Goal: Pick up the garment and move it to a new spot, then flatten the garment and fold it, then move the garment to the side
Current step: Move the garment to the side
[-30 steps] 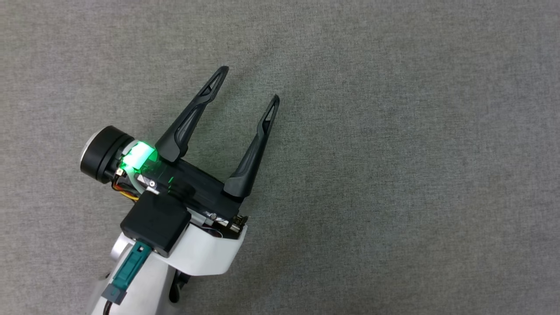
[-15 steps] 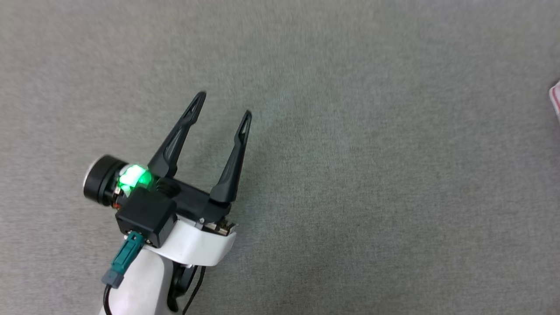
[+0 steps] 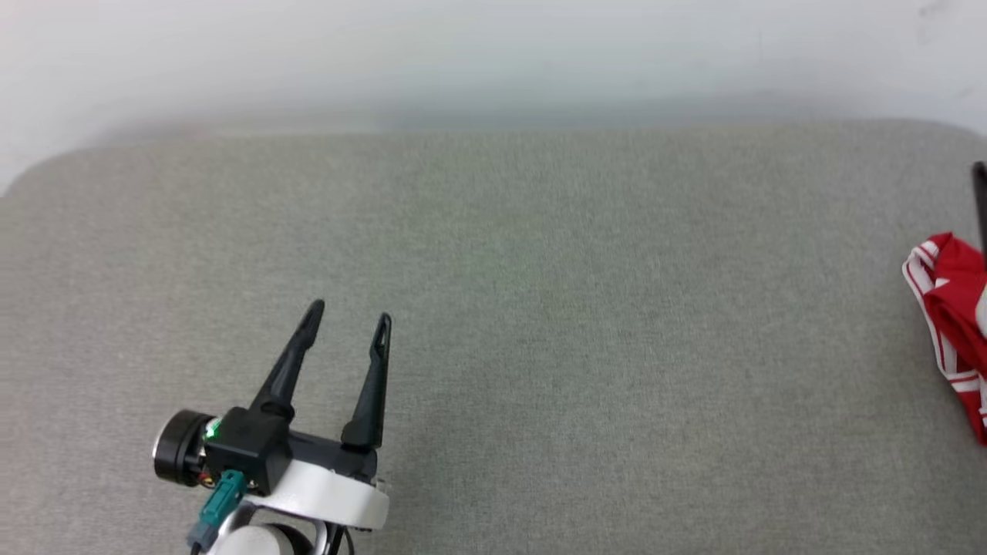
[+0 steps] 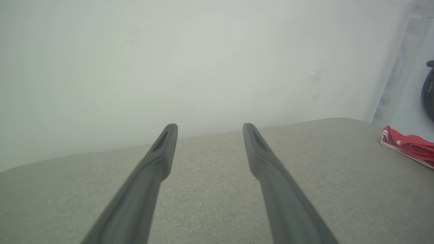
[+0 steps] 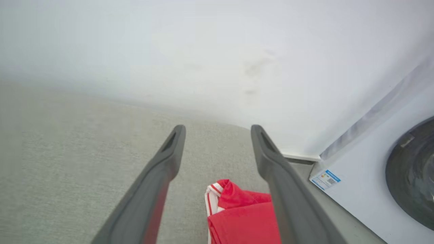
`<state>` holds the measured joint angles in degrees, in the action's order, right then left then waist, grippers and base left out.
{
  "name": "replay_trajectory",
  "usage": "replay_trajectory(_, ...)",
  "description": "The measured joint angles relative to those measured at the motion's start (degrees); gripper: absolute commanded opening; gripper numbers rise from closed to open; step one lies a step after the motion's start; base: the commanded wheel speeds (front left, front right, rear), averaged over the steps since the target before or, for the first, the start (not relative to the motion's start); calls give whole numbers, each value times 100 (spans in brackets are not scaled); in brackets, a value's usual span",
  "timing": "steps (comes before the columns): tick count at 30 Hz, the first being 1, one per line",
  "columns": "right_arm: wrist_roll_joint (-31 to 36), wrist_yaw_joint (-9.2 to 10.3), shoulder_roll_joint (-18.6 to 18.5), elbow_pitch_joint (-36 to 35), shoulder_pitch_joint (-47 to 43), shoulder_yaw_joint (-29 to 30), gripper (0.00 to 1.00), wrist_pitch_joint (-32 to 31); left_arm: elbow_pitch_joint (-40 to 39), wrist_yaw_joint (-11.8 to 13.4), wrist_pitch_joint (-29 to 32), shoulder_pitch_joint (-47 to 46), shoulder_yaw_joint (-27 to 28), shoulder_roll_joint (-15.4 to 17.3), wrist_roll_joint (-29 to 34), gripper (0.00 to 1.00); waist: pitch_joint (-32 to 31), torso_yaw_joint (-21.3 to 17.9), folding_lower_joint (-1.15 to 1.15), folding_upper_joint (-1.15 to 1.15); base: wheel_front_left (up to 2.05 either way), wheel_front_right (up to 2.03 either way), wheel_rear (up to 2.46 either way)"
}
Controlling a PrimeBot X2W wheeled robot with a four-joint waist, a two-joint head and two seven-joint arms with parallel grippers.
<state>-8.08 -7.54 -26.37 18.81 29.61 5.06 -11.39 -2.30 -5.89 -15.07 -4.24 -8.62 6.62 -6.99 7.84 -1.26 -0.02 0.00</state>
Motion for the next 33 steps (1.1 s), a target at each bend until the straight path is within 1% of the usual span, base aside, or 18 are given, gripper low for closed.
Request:
replay_trajectory(3, -279, 1, 360, -659, -472, 172, 100, 246, 75, -23, 0, 151, 41, -43, -15, 100, -233, 67, 0, 0, 0, 0, 0)
replay_trajectory(7, -517, 2, 922, -1414, -1259, 220, 100, 633, 153, -51, 0, 309, 146, -104, -57, 100, -449, 161, 0, 0, 0, 0, 0)
replay_trajectory(11, -700, 3, 1399, -1850, -2019, 88, 100, 1156, 213, -75, 0, 409, 196, -165, -88, 100, -589, 236, 0, 0, 0, 0, 0)
replay_trajectory(14, -803, 3, 1705, -1994, -2455, -49, 100, 1574, 254, -96, 0, 481, 235, -205, -133, 100, -666, 269, 0, 0, 0, 0, 0)
replay_trajectory(17, -1043, 4, 1815, -1908, -2744, -157, 100, 2005, 325, -109, 0, 543, 279, -240, -160, 100, -728, 283, 0, 0, 0, 0, 0)
replay_trajectory(21, -991, 4, 1878, -1613, -2923, -261, 100, 2327, 372, -116, 0, 606, 356, -294, -223, 100, -754, 274, 1, 0, 0, 0, 0)
replay_trajectory(26, -604, 4, 1944, -1262, -2978, -542, 100, 2512, 502, -126, 0, 647, 432, -333, -185, 100, -769, 258, 1, 0, 0, 0, 0)
replay_trajectory(33, -544, 4, 2038, -1105, -2929, -539, 100, 2601, 613, -143, 0, 654, 436, -356, -182, 100, -777, 247, 2, 0, 0, 0, 0)
